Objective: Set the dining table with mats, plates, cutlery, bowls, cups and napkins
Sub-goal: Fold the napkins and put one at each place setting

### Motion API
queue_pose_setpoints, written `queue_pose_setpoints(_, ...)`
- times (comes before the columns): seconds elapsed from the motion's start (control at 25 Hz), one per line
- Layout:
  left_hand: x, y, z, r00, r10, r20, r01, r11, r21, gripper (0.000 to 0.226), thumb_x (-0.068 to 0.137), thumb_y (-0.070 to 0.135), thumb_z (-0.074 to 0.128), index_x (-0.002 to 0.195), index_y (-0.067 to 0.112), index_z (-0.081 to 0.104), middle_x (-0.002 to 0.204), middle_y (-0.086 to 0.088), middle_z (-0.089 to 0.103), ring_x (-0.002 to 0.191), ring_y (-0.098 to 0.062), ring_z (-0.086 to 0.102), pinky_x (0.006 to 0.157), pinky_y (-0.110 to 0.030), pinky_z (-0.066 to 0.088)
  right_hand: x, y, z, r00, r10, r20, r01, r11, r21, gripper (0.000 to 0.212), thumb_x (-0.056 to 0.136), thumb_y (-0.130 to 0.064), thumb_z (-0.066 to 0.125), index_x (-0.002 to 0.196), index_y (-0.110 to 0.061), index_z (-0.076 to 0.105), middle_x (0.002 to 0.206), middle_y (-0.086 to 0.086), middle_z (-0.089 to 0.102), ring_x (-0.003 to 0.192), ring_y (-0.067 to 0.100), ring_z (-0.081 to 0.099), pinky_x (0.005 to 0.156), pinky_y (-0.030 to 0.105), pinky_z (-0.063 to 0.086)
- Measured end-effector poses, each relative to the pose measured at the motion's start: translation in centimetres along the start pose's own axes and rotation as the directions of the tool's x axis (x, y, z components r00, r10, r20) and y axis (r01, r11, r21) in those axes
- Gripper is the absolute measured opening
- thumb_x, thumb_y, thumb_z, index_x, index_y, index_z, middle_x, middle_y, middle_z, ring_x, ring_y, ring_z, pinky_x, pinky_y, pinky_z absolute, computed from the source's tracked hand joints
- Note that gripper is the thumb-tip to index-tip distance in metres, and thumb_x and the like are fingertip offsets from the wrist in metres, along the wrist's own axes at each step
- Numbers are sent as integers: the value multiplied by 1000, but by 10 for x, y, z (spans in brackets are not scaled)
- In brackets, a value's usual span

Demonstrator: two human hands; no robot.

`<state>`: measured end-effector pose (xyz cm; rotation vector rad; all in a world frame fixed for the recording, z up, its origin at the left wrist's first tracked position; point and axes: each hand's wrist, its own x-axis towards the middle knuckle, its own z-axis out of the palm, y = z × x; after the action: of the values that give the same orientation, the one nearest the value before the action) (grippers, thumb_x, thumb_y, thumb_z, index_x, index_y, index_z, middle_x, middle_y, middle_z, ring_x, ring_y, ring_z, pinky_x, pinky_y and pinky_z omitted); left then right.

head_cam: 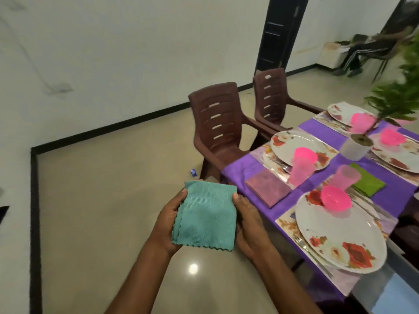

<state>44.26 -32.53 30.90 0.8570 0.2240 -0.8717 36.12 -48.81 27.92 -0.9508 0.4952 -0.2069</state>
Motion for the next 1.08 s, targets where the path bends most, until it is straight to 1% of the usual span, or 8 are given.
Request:
queue_pose_setpoints(0.12, 12, 47, -38, 994, 106, -10, -104, 986, 131, 40, 104, 36, 49, 130, 12, 69, 126, -15, 70, 111, -31, 69, 94, -45, 56, 29, 5, 61, 989, -144, 31, 146, 944, -296, 27, 106, -33, 50, 117, -15, 66, 118, 7, 72, 109, 27, 69, 92, 45, 57)
queue_pose_setpoints(0.2, 22, 68, -52, 973, 232, -11, -222, 942, 249, 36, 107, 30, 46, 131, 9, 64, 104, -8, 75, 85, -20, 74, 72, -34, 60, 51, 8, 88, 960, -267, 84, 275, 835, -476, 24, 107, -39, 45, 101, -21, 61, 97, -2, 68, 85, 16, 64, 76, 37, 54)
queue_pose_setpoints(0.32, 52, 102, -76, 912, 401, -80, -328, 834, 444, 34, 108, 33, 43, 116, 9, 65, 68, 9, 60, 50, -4, 51, 46, -17, 42, 99, 12, 130, 912, -363, 193, 401, 685, -608, 20, 108, -39, 42, 95, -27, 52, 81, 0, 57, 70, 16, 54, 63, 43, 46)
queue_pose_setpoints(0.44, 103, 142, -94, 855, 498, -141, -341, 746, 571, 44, 107, 48, 38, 100, 15, 67, 72, 11, 57, 62, -3, 48, 58, -17, 41, 158, 15, 172, 875, -409, 257, 467, 579, -668, 18, 108, -38, 43, 95, -29, 52, 75, -1, 58, 62, 15, 57, 57, 48, 48)
queue_pose_setpoints(0.6, 188, 200, -106, 816, 525, -242, -318, 757, 571, 47, 106, 52, 38, 107, 15, 68, 95, 4, 72, 86, -7, 65, 77, -27, 52, 252, 10, 229, 875, -397, 278, 457, 486, -745, 16, 107, -40, 44, 100, -30, 55, 77, -4, 64, 66, 12, 63, 58, 42, 52)
queue_pose_setpoints(0.72, 261, 261, -110, 758, 543, -363, -309, 788, 533, 40, 107, 45, 41, 92, 13, 59, 87, -4, 65, 78, -13, 60, 69, -30, 50, 337, -6, 271, 893, -372, 254, 421, 485, -767, 16, 105, -40, 48, 110, -32, 61, 79, -14, 67, 73, 4, 65, 61, 29, 53)
queue_pose_setpoints(0.84, 327, 320, -108, 691, 577, -435, -340, 791, 509, 38, 109, 40, 39, 84, 15, 52, 78, 2, 60, 71, -14, 56, 62, -28, 47, 413, -20, 304, 889, -390, 239, 417, 476, -774, 22, 102, -43, 54, 115, -31, 67, 88, -15, 72, 80, 2, 68, 70, 35, 57)
queue_pose_setpoints(1.08, 459, 410, -123, 618, 656, -433, -362, 726, 584, 43, 107, 50, 35, 81, 18, 47, 74, 2, 53, 67, -17, 48, 65, -38, 42, 555, -30, 349, 880, -433, 194, 362, 347, -865, 22, 105, -47, 46, 109, -34, 63, 69, -7, 65, 64, 7, 61, 57, 30, 47)
